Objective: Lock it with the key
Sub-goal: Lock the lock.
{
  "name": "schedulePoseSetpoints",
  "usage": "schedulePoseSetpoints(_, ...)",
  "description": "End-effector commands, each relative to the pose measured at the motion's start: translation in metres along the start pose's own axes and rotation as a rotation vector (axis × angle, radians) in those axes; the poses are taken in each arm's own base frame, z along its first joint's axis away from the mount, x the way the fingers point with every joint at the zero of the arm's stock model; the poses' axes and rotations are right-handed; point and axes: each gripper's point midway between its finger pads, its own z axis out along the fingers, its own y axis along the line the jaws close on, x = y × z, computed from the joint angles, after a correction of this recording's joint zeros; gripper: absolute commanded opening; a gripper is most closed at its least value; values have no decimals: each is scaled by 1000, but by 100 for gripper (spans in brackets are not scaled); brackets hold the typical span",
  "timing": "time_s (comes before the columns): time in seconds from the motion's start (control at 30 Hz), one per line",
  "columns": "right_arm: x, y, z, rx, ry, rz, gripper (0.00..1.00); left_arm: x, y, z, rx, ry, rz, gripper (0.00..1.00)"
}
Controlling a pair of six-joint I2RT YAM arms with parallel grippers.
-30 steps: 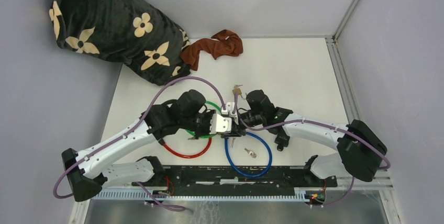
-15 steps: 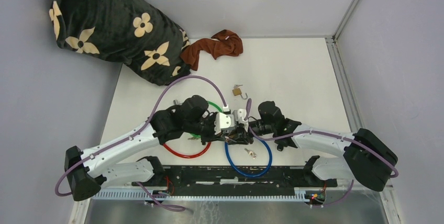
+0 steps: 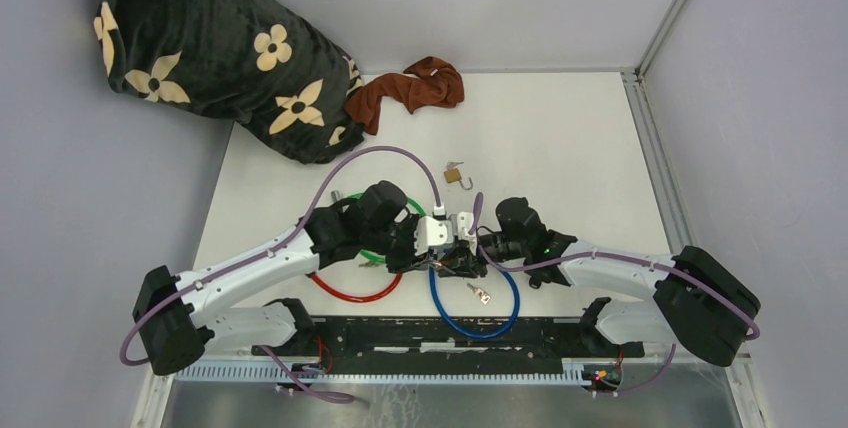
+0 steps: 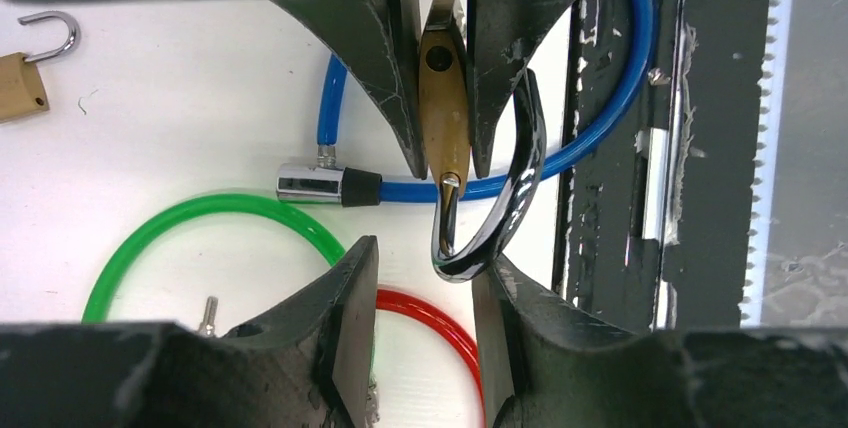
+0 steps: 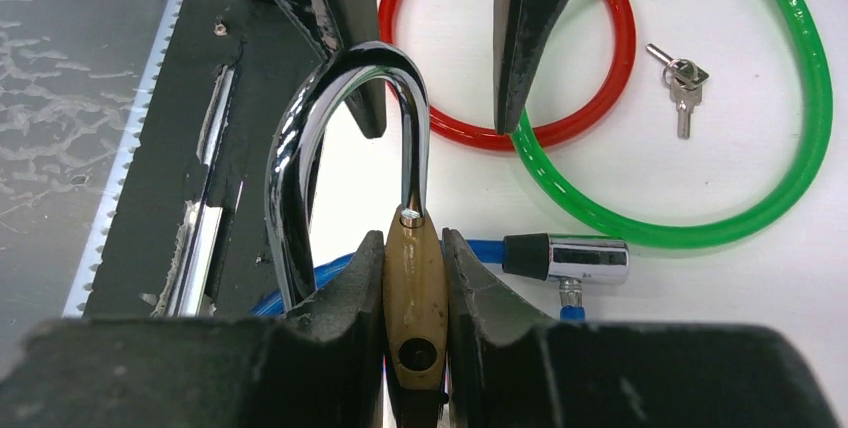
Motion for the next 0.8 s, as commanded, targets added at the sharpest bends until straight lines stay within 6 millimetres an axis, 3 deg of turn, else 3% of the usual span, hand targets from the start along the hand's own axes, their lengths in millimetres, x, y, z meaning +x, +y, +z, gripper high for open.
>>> schedulePoseSetpoints(0.0, -54, -2, 0, -27, -146, -171, 0, -17, 20, -3, -53, -22, 115, 46)
schedulePoseSetpoints(0.13, -55, -3, 1, -34, -137, -173, 0, -33, 11, -7, 1, -84, 175, 55)
schedulePoseSetpoints(0.3, -60, -3, 1, -39, -146, -181, 0, -49, -5, -17, 38, -193, 281, 57)
schedulePoseSetpoints(0.63, -71, -4, 1, -39, -162, -187, 0, -41, -2, -2, 2, -153, 248, 55)
schedulePoseSetpoints(0.7, -74, -3, 0, -40, -169, -192, 0, -36, 1, -1, -18, -136, 266, 52)
schedulePoseSetpoints(0.73, -74, -3, 0, -41, -171, -193, 0, -33, 3, 0, -25, -125, 271, 47)
schedulePoseSetpoints(0.77, -74, -2, 0, -43, -171, -195, 0, -32, 5, 1, -33, -117, 272, 35)
